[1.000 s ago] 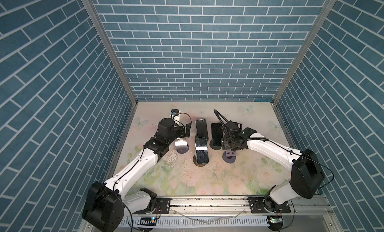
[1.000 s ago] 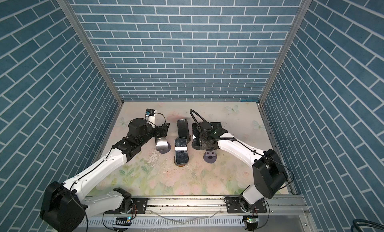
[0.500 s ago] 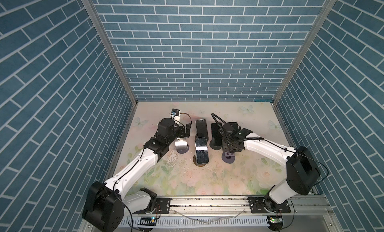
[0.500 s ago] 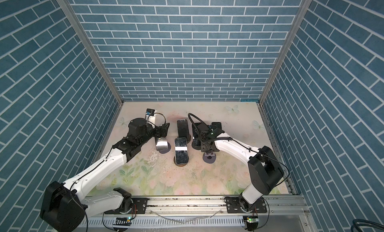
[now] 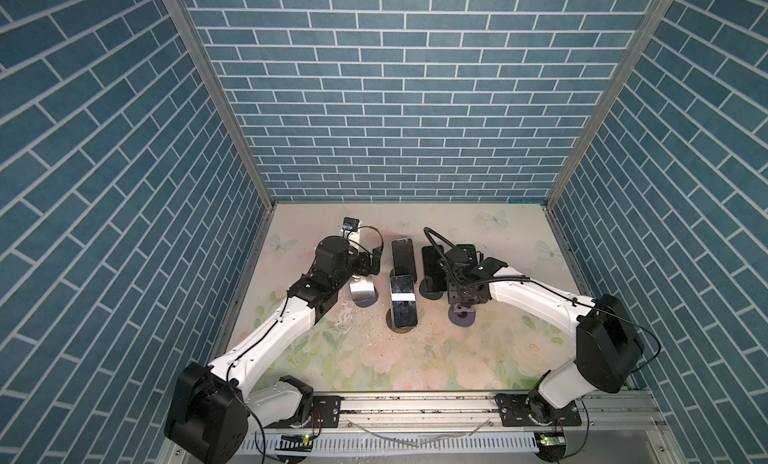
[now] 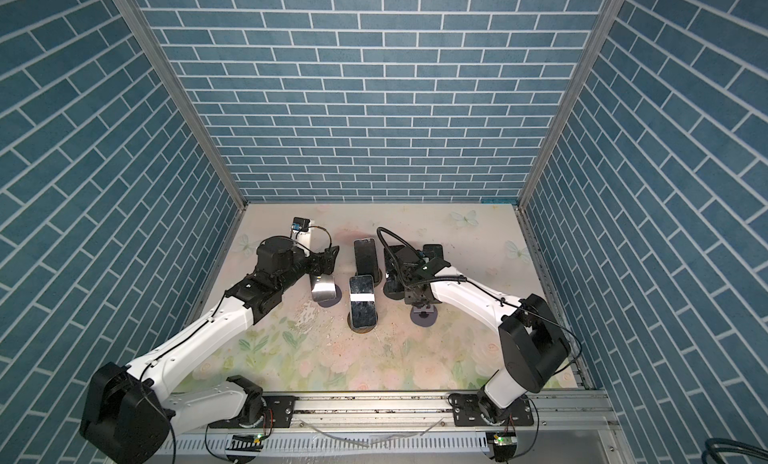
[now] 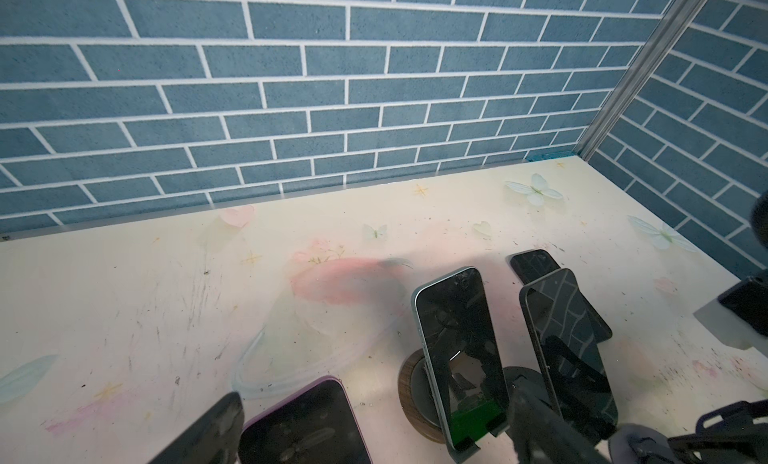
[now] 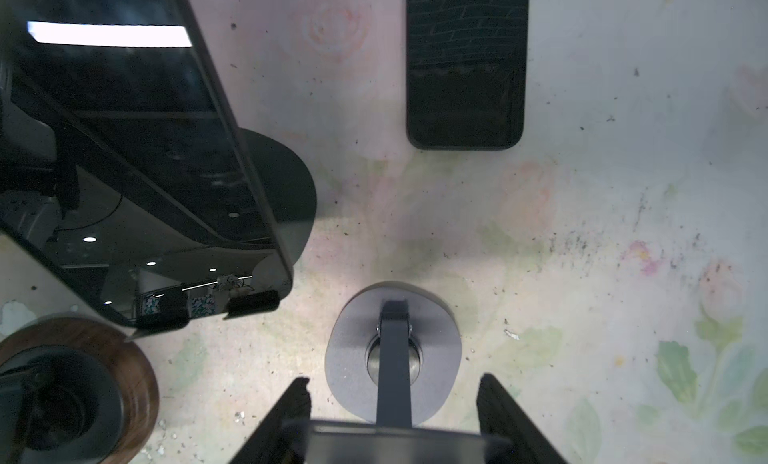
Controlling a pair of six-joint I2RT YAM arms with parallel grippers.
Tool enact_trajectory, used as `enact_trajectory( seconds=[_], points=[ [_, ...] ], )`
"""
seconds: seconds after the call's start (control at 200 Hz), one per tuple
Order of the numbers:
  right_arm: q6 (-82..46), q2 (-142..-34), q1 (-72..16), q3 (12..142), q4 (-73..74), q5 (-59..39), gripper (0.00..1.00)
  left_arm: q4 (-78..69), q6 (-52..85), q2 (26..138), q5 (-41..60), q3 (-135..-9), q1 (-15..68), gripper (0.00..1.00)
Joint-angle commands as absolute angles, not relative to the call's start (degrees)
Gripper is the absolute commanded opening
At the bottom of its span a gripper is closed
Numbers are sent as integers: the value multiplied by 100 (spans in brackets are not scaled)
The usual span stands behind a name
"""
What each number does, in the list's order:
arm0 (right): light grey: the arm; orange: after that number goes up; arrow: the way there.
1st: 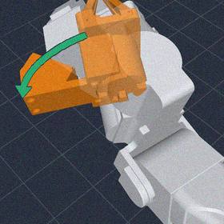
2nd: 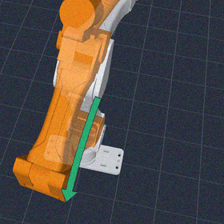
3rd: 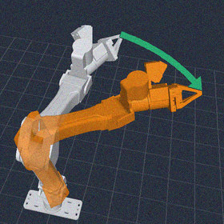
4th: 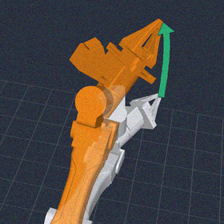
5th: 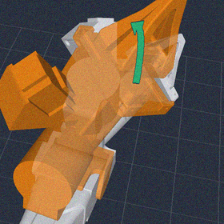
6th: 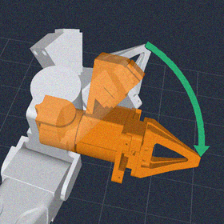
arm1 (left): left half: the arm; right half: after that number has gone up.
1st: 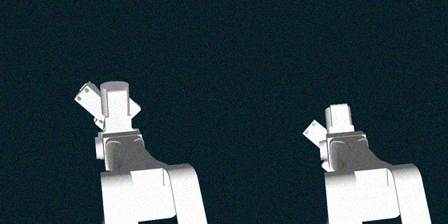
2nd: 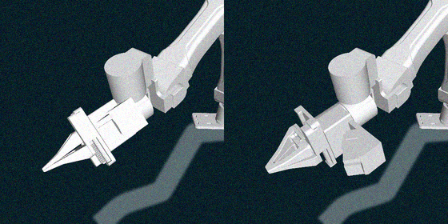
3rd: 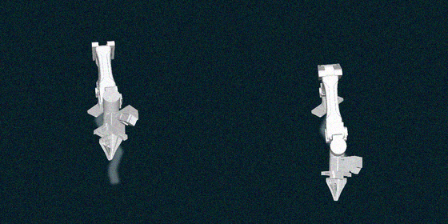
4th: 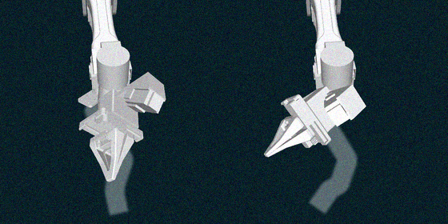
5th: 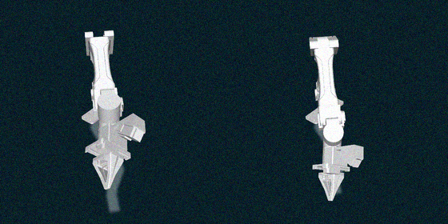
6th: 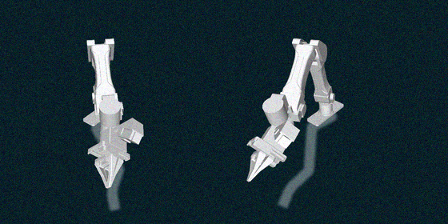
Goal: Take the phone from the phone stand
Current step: 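Grasp the upright post of the grey stand with the right gripper, then carry the grey stand farther from the robot and set it down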
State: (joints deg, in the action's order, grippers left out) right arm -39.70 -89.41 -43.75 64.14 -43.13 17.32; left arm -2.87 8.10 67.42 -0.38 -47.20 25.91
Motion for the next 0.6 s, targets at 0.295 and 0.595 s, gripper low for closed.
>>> enact_trajectory(
  seconds=[0.295, 0.595],
  points=[
    [-3388, -8046, -3296, 6503, -4731, 1706, 44, -369, 710, 6698, -158, -4672, 2616, 100],
    [-2570, -8464, -2310, 7315, -4759, 1837, 46, -351, 709, 6673, -208, -4615, 2611, 100]
  ],
)
